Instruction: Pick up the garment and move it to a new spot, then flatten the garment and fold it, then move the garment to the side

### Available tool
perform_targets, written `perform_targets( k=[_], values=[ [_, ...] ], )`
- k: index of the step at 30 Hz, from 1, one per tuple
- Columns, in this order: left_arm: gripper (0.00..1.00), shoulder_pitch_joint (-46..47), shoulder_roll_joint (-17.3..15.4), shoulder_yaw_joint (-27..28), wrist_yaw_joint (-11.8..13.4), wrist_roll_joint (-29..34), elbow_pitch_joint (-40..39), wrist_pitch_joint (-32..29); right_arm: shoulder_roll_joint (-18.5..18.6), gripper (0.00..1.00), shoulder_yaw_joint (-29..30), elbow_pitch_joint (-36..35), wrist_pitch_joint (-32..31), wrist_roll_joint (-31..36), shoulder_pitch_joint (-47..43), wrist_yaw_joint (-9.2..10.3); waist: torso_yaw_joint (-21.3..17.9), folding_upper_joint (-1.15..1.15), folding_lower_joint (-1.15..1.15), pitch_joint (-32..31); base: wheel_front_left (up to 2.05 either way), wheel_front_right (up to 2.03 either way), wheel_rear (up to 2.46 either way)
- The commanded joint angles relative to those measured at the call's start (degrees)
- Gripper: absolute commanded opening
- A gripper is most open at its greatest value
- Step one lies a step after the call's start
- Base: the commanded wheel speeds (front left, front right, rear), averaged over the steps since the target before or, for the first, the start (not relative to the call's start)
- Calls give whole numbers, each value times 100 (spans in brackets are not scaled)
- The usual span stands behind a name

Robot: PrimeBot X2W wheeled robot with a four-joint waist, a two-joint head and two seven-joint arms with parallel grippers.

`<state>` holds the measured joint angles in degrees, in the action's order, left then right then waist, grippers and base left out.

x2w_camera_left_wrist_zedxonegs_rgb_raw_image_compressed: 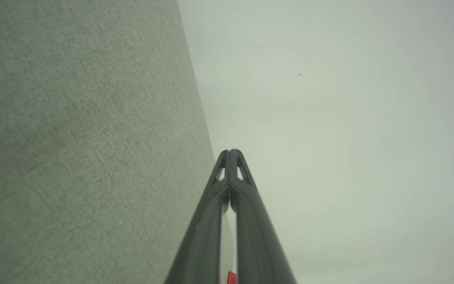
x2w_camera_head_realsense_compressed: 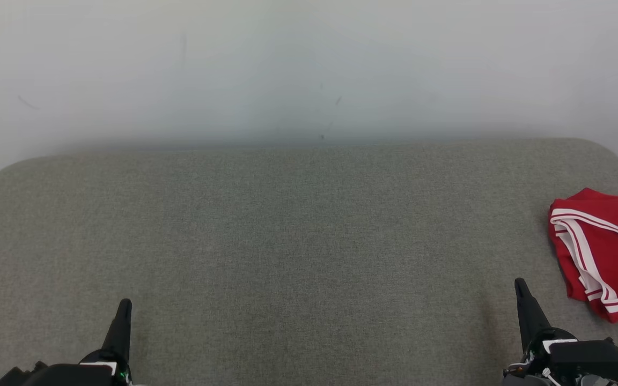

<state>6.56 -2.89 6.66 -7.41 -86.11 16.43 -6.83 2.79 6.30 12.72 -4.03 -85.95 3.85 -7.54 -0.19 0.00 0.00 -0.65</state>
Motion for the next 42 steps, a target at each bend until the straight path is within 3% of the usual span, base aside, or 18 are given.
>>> perform_targets(
  k=[1, 15, 42],
  values=[
    [0, 120, 0, 24, -12, -125, -15, -37, 14, 0, -13, -1, -22, -103, 86, 9, 2, 0, 0, 7, 0, 0, 0],
    [0, 229, 3, 34, -13, -623, -3, -189, 15, 0, -19, 22, -47, -692, 157, 10, 18, 0, 0, 91, 0, 0, 0],
    [0, 226, 3, 32, -13, -615, -5, -180, 14, 0, -19, 20, -47, -662, 149, 10, 18, 0, 0, 92, 0, 0, 0]
  ],
)
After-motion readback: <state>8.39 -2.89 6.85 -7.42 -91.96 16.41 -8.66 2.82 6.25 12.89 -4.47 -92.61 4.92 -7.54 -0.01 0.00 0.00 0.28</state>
